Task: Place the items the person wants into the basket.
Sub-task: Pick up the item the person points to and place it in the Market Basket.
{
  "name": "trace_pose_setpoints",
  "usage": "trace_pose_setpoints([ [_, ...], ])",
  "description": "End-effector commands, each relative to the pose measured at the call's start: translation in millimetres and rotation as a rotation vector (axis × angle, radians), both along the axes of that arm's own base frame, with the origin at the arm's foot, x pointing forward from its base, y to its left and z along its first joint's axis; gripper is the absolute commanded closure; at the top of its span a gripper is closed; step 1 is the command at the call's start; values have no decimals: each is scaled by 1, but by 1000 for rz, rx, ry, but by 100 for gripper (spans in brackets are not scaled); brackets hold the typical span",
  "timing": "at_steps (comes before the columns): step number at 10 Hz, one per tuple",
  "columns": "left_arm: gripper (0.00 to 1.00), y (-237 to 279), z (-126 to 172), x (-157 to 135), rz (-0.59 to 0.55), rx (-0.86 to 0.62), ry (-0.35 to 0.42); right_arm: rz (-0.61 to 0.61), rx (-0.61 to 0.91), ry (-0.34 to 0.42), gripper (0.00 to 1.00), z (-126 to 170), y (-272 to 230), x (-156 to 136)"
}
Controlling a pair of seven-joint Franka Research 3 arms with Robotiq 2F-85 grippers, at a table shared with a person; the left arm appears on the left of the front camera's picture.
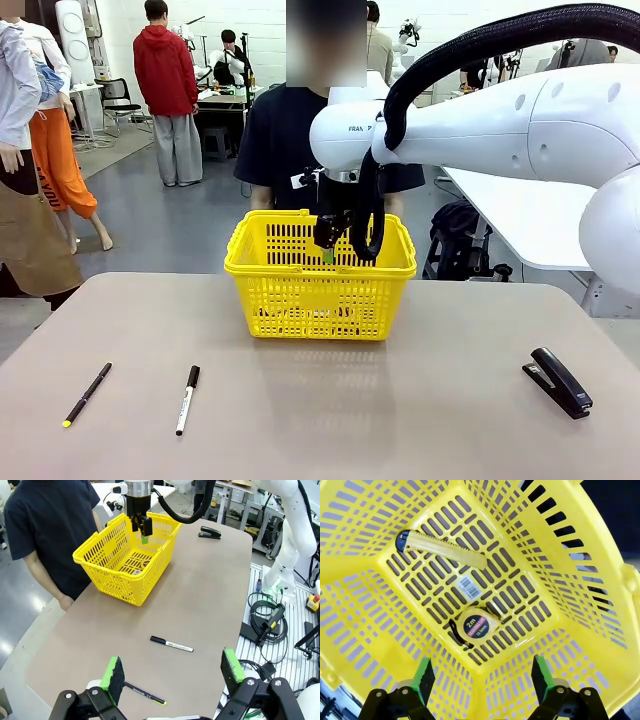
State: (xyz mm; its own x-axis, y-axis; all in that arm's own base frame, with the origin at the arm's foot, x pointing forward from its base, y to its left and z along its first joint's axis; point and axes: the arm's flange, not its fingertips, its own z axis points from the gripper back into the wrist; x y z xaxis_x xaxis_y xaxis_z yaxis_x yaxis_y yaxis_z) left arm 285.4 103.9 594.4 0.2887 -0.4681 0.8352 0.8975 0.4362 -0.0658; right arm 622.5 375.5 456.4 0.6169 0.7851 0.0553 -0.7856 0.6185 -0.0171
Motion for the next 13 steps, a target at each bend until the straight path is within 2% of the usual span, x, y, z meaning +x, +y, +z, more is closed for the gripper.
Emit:
trace_pose_setpoints([
  [1,0,1,0,1,-14,-14,-21,15,-36,-15,0,4,-1,-3],
  [2,0,1,0,1,-14,-14,-21,-27,-39,-20,0,11,-4,-13],
  [3,0,1,0,1,-14,-14,-21,-70,-33,-6,0,42,-25,-44],
  [4,0,1,0,1,-14,-14,-21,-154,-32,5,0,78,-64,-94],
  [5,0,1,0,1,-14,-14,-21,-304,-49,10,0,107,-119,-159],
  [6,0,1,0,1,-14,-14,-21,-372,-61,24,0,119,-164,-215],
  [7,0,1,0,1,-14,-14,-21,-420,-54,25,0,123,-206,-258],
  [8,0,1,0,1,-14,-14,-21,-437,-37,23,0,122,-245,-288],
  [9,0,1,0,1,-14,-14,-21,-415,-26,17,0,111,-278,-311],
  [10,0,1,0,1,-14,-14,-21,-400,-18,18,0,101,-292,-316],
  [13,0,1,0,1,-14,-14,-21,-383,-32,30,0,81,-301,-308],
])
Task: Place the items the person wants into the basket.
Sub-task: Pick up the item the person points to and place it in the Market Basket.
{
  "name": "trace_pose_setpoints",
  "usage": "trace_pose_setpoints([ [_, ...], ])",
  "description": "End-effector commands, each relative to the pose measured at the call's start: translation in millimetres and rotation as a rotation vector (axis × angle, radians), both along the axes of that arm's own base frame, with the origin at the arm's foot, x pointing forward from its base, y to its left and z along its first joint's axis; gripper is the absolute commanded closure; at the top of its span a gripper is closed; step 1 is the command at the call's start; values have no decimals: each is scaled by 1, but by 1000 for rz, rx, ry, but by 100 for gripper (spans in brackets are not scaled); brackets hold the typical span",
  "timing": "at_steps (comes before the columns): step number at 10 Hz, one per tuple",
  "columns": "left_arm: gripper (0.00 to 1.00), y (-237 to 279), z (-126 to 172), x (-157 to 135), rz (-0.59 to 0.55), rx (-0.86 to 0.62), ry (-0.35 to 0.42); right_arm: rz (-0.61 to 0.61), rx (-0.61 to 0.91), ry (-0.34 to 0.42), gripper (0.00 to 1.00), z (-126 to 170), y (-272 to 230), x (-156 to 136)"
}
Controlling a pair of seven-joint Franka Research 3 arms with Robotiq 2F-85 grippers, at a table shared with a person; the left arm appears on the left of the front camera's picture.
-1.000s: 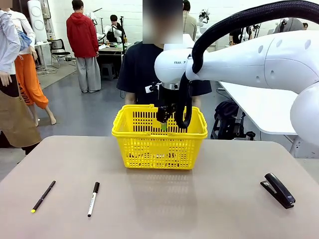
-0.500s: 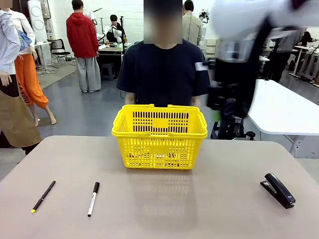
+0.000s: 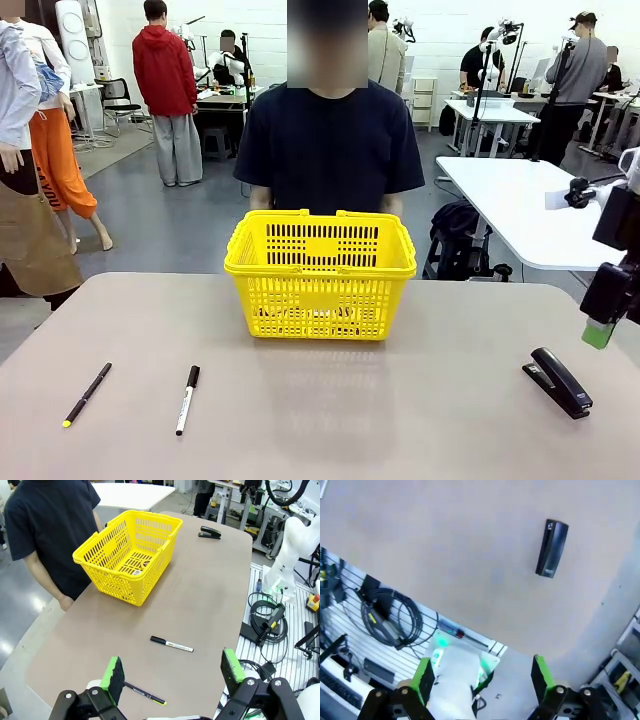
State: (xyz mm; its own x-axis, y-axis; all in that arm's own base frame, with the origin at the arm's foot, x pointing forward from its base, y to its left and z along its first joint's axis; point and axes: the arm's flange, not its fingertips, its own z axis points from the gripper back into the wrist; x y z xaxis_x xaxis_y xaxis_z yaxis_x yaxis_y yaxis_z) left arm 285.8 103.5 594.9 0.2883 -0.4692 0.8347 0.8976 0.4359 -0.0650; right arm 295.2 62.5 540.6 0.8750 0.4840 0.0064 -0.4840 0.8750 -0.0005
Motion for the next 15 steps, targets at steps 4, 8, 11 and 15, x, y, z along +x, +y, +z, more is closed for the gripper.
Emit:
trace_pose_setpoints([
  [4,0,1,0,0,-13,-15,-21,0,0,0,0,0,0,0],
  [8,0,1,0,0,-13,-15,-21,313,183,-114,0,63,-39,-11],
  [11,0,1,0,0,-13,-15,-21,575,585,-281,0,150,-156,-22],
  [15,0,1,0,0,-13,-15,-21,689,830,-326,0,130,-286,-3],
])
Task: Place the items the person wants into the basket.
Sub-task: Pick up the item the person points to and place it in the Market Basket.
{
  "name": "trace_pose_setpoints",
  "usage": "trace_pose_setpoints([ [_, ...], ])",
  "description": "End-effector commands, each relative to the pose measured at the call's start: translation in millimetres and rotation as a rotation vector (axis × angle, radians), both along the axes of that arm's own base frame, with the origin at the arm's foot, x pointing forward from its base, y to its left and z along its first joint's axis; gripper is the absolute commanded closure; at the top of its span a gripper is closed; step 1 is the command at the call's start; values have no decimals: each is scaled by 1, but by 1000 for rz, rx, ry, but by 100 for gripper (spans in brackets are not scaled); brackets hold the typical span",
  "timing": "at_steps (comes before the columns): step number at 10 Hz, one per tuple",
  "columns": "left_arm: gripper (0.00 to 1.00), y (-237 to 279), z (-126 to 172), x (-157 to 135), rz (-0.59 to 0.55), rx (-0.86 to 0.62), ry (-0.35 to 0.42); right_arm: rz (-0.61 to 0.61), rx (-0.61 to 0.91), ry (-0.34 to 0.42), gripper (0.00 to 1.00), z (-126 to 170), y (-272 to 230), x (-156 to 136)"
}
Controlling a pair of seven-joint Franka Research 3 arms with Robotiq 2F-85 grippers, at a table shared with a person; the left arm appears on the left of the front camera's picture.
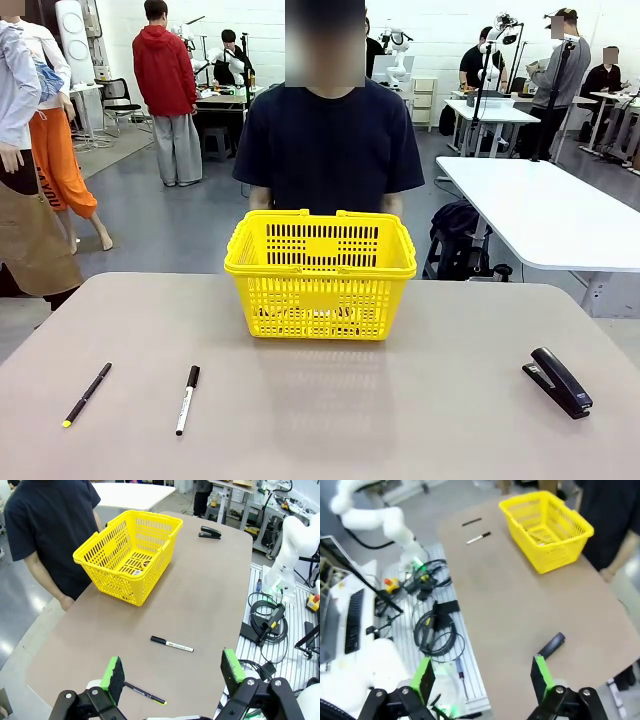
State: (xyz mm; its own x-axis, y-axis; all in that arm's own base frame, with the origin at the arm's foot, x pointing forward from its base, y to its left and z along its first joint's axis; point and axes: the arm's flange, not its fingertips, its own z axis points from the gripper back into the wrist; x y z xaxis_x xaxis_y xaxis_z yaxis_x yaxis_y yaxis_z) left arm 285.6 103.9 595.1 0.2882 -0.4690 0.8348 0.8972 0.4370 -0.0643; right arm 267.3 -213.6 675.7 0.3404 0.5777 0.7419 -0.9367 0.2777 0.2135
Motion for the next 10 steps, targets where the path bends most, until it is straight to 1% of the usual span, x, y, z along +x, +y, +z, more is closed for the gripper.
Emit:
trace_pose_setpoints([
  [1,0,1,0,0,-14,-16,-20,78,-20,-29,0,-20,-21,26],
  [2,0,1,0,0,-14,-16,-20,42,-52,-59,0,-35,-26,26],
  [3,0,1,0,0,-14,-16,-20,-32,-66,-91,0,-51,-30,22],
  [4,0,1,0,0,-14,-16,-20,-130,-86,-113,0,-62,-30,17],
  [5,0,1,0,0,-14,-16,-20,-205,-65,-120,0,-70,-29,11],
  [6,0,1,0,0,-14,-16,-20,-246,-58,-116,0,-78,-30,9],
  [8,0,1,0,0,-14,-16,-20,-288,-28,-98,0,-84,-34,7],
  [9,0,1,0,0,-14,-16,-20,-353,-16,-85,0,-79,-25,6],
  [10,0,1,0,0,-14,-16,-20,-251,-59,-96,0,-82,-50,9],
])
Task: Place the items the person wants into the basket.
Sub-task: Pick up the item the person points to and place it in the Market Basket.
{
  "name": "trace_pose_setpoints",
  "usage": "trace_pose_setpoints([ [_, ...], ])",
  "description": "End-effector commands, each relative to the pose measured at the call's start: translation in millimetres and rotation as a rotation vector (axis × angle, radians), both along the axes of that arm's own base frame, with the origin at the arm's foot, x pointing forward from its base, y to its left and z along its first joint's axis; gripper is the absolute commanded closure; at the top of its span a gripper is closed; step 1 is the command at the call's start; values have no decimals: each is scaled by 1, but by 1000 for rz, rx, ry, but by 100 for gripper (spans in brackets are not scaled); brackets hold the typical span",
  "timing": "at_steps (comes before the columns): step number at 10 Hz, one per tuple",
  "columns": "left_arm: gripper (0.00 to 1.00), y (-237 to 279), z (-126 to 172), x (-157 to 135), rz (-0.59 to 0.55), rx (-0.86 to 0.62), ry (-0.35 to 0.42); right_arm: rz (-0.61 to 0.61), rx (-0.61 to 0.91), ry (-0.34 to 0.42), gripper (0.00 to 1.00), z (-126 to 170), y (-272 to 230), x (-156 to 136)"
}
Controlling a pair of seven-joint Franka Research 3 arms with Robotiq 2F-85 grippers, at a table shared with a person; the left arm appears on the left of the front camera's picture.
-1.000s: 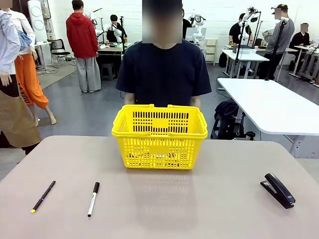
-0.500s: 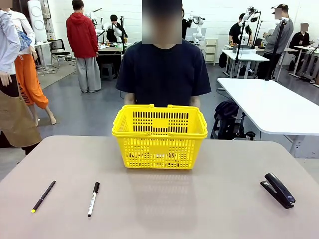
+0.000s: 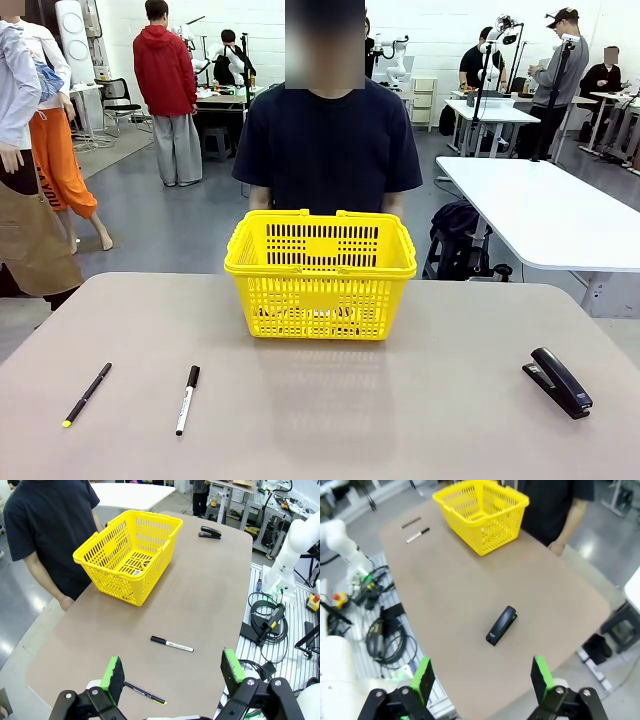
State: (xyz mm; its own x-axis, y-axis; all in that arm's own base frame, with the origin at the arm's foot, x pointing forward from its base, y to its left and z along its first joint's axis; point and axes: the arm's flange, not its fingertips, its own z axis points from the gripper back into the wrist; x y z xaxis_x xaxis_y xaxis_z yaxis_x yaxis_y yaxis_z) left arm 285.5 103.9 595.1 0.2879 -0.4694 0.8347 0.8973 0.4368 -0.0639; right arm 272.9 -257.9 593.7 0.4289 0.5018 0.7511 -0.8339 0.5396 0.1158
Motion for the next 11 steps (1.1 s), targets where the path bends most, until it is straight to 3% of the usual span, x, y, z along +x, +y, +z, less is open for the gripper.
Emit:
trace_pose_setpoints([
  [1,0,1,0,1,-14,-16,-20,33,-15,-5,0,0,-6,3],
  [11,0,1,0,1,-14,-16,-20,33,-15,-5,0,0,-6,3],
])
